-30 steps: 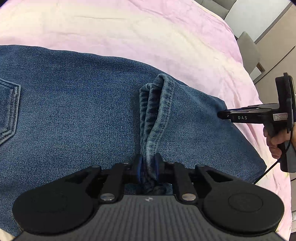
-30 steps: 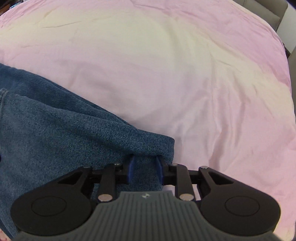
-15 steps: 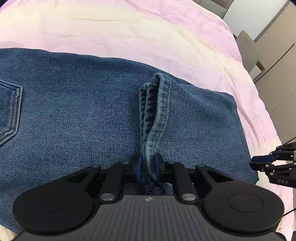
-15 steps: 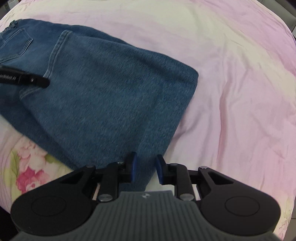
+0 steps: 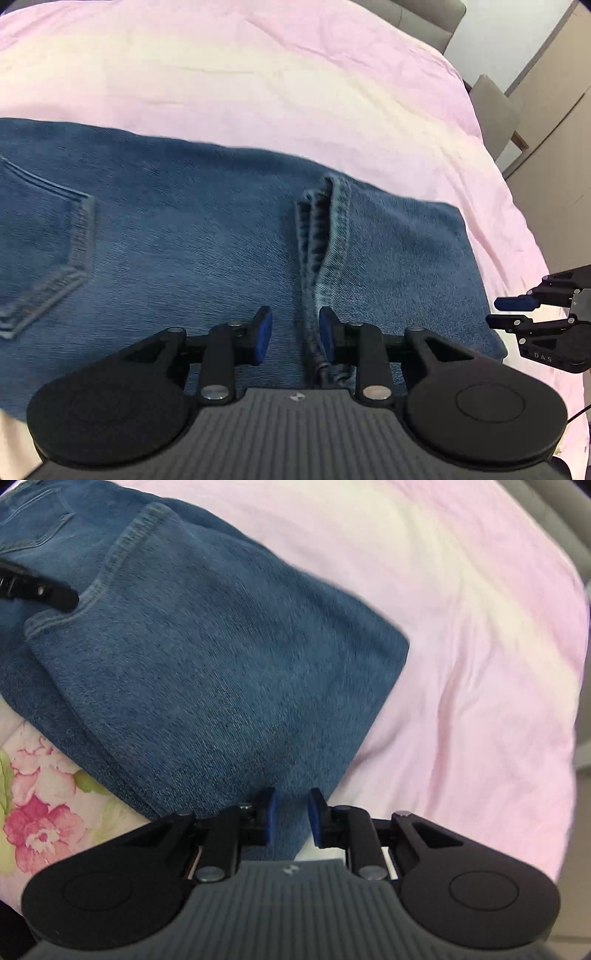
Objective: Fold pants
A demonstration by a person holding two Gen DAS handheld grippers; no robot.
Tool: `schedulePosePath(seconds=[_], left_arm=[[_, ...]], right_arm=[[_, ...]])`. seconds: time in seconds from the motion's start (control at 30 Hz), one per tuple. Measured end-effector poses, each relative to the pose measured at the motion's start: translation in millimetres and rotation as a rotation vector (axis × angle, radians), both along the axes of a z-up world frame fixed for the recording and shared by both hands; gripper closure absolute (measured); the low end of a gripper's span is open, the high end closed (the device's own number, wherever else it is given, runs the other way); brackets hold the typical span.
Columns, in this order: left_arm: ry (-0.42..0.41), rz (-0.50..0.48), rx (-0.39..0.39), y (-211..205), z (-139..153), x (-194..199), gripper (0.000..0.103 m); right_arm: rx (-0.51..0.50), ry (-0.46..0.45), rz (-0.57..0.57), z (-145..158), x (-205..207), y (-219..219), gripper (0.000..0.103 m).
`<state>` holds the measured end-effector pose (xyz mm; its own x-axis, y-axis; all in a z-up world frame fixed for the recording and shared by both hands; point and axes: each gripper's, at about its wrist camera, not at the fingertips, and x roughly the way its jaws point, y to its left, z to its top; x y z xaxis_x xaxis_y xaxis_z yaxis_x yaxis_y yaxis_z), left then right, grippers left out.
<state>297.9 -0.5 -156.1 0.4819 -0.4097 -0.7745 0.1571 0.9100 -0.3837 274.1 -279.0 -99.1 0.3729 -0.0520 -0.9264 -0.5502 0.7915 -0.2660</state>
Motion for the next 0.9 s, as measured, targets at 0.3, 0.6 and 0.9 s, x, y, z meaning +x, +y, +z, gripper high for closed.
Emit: schedulePosePath(seconds=[0.3, 0.6, 0.9], left_arm=[[-0.031, 0.237, 0.023, 103.1, 30.9, -31.0, 0.051], [-0.101, 0.547, 0.020, 207.0, 30.8, -59.2, 0.031], [-0.025, 0.782, -0.133, 272.3, 4.7, -63.6, 0.028]], right_arm=[[0.001, -0.108, 0.506, 33.0, -9.7, 102.4, 0.043], [-0.097, -0.027, 0.787, 8.2, 6.5, 181.5, 0.030], [-0.118, 0.102, 0.851, -21.4, 44.1, 209.4, 0.019]])
